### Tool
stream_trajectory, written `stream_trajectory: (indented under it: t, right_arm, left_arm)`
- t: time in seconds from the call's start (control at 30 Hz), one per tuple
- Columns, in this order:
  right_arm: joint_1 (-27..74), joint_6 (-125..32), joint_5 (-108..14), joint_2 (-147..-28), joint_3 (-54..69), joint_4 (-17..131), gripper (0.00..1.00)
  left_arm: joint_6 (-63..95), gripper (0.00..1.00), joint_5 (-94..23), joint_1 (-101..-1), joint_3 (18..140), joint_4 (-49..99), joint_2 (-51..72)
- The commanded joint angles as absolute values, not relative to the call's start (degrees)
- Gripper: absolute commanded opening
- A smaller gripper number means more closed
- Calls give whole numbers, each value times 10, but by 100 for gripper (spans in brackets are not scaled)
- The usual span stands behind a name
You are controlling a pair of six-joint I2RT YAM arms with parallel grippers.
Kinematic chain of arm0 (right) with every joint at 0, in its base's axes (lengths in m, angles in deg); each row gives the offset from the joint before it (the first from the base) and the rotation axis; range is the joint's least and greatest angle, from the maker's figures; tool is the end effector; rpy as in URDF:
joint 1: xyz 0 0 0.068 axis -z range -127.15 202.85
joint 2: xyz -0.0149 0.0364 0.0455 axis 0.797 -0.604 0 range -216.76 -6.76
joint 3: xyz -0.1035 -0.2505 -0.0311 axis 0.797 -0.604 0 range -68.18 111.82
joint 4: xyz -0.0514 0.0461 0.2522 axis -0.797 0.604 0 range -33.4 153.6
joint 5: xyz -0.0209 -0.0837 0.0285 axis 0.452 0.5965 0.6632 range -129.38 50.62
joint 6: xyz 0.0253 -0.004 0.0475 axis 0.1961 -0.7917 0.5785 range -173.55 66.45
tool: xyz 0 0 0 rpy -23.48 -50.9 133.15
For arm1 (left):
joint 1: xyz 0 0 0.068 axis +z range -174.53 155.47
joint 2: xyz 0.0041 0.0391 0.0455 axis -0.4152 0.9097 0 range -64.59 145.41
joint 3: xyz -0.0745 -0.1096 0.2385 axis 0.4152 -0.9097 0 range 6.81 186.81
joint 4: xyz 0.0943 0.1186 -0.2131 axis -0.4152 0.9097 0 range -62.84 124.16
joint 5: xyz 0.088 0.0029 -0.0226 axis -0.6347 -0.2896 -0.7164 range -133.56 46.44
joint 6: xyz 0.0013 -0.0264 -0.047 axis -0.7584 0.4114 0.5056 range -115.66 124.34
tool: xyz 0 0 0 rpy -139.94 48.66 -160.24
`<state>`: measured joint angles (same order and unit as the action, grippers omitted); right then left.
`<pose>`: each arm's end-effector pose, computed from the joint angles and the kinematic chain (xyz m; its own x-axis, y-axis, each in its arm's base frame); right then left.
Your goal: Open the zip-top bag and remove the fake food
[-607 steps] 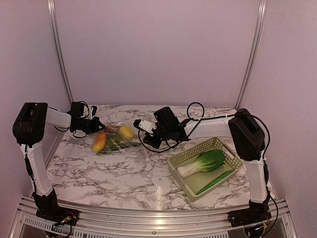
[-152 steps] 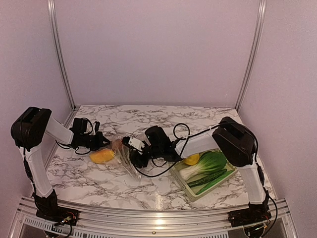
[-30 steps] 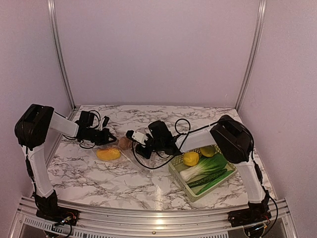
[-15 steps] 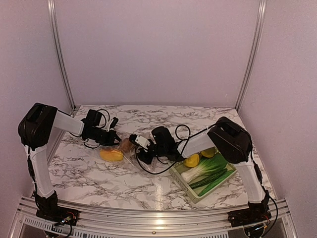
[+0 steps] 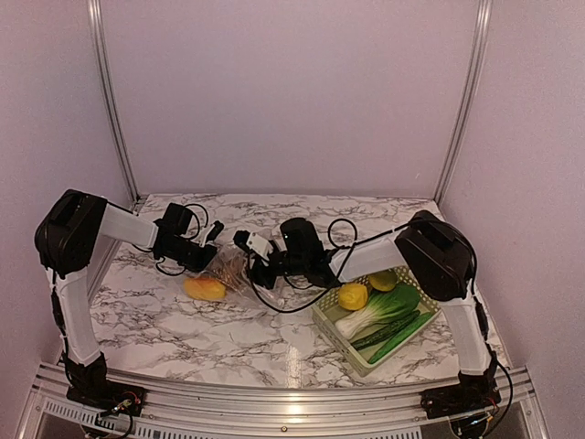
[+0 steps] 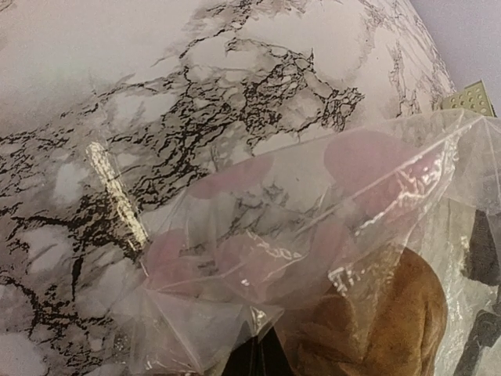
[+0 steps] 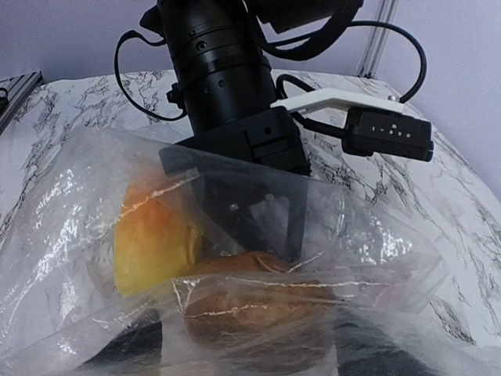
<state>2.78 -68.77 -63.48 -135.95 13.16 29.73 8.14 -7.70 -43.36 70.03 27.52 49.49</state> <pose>0.3067 0.3889 0.1386 0.0263 -0.3419 -0.9394 -0.9719 0.2113 -0.1041 0.3655 -0.1468 0.1222 -0.7765 0.2081 -0.5948 0.5587 0.6638 -0.4971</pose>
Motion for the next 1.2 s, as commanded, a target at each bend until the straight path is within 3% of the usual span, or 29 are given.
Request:
stream_trajectory:
  t: [0.0,0.1,0.47,0.53,0.67,0.8,1.17]
  right_arm:
    - [22,-698,-629,-1397,185,352,80]
    - [21,-697,-635,-1412,208,375,87]
    - [14,-708,-641,-1484,300,464,89]
    - [14,-711,-640,-1489,307,474,84]
    - [14,-706,-628,-1463,266,455,63]
    - [13,-701,-623,-1422,227,440,53]
    - [13,-695,-592,-1333,165,451,50]
  left_arm:
    - [73,0,-62,-438,701,292,497]
    - [82,0,-56,-440,702,283,500]
    - [95,0,-43,-450,714,267,508]
    - [95,0,-42,-450,713,267,505]
    - [123,0,-54,-435,700,248,495]
    - [162,0,-83,-407,680,213,480]
    - [260,0,-178,-319,632,160,456]
